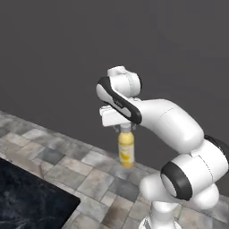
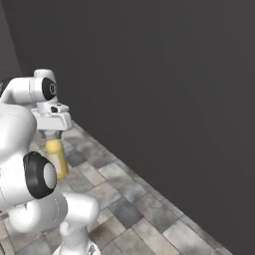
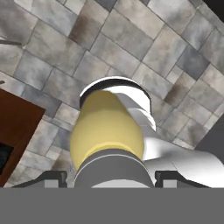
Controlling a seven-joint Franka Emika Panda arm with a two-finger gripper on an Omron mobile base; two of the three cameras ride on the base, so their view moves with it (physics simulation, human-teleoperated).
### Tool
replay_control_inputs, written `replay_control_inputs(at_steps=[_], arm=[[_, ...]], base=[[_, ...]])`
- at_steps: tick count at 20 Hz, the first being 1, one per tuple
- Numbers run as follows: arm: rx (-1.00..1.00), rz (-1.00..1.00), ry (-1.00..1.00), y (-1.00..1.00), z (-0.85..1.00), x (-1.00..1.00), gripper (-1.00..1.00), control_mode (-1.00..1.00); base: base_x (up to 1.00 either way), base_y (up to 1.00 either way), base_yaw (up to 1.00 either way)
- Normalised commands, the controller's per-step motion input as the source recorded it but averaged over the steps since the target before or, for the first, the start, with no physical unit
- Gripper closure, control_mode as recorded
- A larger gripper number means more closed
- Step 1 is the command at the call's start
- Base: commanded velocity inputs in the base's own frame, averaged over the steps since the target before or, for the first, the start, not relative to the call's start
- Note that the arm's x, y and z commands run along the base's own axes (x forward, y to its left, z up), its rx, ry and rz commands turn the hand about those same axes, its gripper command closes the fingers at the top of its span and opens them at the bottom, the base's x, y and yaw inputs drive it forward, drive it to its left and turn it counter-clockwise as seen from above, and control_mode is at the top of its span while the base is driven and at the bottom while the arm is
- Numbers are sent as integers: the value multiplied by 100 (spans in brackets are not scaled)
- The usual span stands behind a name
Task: There is a wine glass and glass cup on the dining counter. Place the wine bottle next to the wine glass and the juice bottle next to the glass cup.
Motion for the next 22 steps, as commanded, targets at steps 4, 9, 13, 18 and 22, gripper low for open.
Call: replay_control_inputs(at_steps=[4,9,13,18,22], arm=[[0,0,0,0,0,0,100,100],[0,0,0,0,0,0,100,100],[0,0,0,0,0,0,100,100],[0,0,0,0,0,0,100,100],[0,0,0,0,0,0,100,100]], base=[[66,-15,38],[57,-16,48],[53,-20,47],[60,-23,37],[64,-30,23]])
